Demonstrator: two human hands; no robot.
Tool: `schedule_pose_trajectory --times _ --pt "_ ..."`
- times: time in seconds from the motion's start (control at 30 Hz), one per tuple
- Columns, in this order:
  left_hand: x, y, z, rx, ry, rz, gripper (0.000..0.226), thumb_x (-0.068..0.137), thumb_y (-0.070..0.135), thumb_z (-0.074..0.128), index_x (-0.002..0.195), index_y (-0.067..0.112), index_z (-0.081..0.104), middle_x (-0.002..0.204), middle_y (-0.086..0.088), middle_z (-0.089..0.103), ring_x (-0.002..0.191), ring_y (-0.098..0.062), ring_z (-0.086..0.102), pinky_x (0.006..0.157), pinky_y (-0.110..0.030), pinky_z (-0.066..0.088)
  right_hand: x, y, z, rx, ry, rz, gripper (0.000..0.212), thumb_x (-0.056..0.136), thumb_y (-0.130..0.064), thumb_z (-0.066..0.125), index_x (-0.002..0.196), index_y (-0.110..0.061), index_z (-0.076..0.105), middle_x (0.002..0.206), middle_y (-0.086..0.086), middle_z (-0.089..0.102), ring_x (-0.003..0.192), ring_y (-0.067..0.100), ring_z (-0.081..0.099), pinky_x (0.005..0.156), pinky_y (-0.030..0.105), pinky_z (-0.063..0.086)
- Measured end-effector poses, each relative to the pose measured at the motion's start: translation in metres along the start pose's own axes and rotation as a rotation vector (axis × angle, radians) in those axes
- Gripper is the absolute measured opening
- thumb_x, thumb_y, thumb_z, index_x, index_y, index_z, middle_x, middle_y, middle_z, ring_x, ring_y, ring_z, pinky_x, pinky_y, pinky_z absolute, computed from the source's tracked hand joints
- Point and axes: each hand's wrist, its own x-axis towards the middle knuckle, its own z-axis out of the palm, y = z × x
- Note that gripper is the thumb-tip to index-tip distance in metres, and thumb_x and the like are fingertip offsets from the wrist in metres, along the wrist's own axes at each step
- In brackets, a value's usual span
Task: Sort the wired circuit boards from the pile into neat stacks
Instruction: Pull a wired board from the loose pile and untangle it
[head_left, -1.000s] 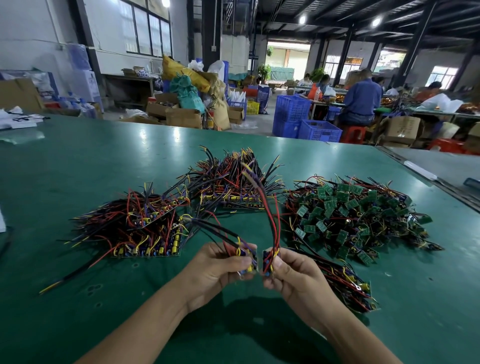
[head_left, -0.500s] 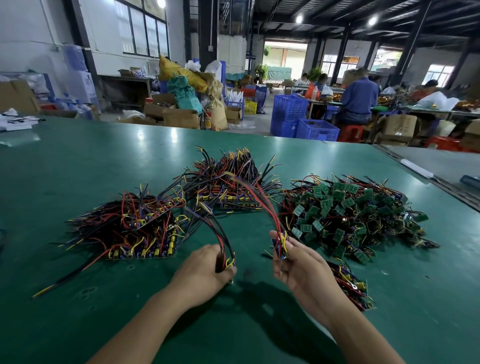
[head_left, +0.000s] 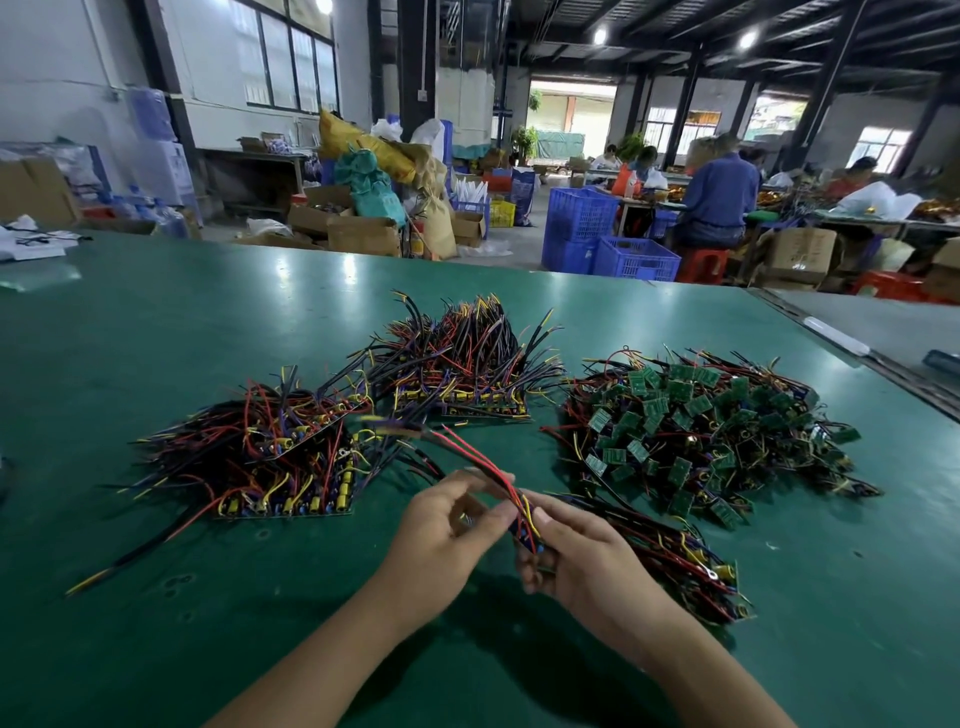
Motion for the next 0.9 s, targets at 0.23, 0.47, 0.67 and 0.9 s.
schedule_pose_trajectory --times 0.23,0.47,0.67,0.9 --pt "0.002 0.003 0.003 -0.08 0.089 -0.082 0.012 0.089 0.005 0.063 0.082 0.013 0.067 0.064 0.012 0.066 0.062 0.0 0.059 0.061 -0.012 0.044 -0.001 0.004 0.0 -0.614 0.065 -0.262 0.032 0.089 -0.031 0.056 0.119 -0.031 0.067 0.108 -0.007 0.07 0.1 0.012 0.065 0.081 0.034 0.056" --pt "-0.001 -0.001 0.006 -0.13 0.059 -0.134 0.014 0.081 0.009 0.075 0.09 0.014 0.065 0.08 0.005 0.072 0.078 -0.011 0.068 0.07 -0.018 0.051 -0.003 0.006 0.002 -0.901 0.148 -0.425 0.032 0.099 -0.016 0.055 0.122 -0.033 0.067 0.102 -0.011 0.073 0.095 0.01 0.068 0.082 0.041 0.055" --pt "0.002 -0.005 0.006 -0.035 0.089 -0.097 0.026 0.071 0.009 0.083 0.089 0.013 0.065 0.079 0.01 0.072 0.072 -0.004 0.067 0.067 -0.013 0.048 -0.003 0.004 0.002 -0.922 0.155 -0.427 0.031 0.099 -0.018 0.055 0.122 -0.035 0.068 0.084 -0.011 0.073 0.072 0.015 0.066 0.067 0.037 0.054" --pt "-0.001 -0.006 0.009 0.097 0.153 -0.057 0.019 0.072 0.015 0.078 0.085 0.022 0.067 0.075 0.005 0.071 0.072 -0.01 0.067 0.07 -0.024 0.053 -0.001 0.01 0.003 -1.059 0.2 -0.488 0.034 0.096 -0.005 0.054 0.12 -0.025 0.066 0.068 -0.021 0.061 0.056 0.002 0.051 0.055 0.012 0.036"
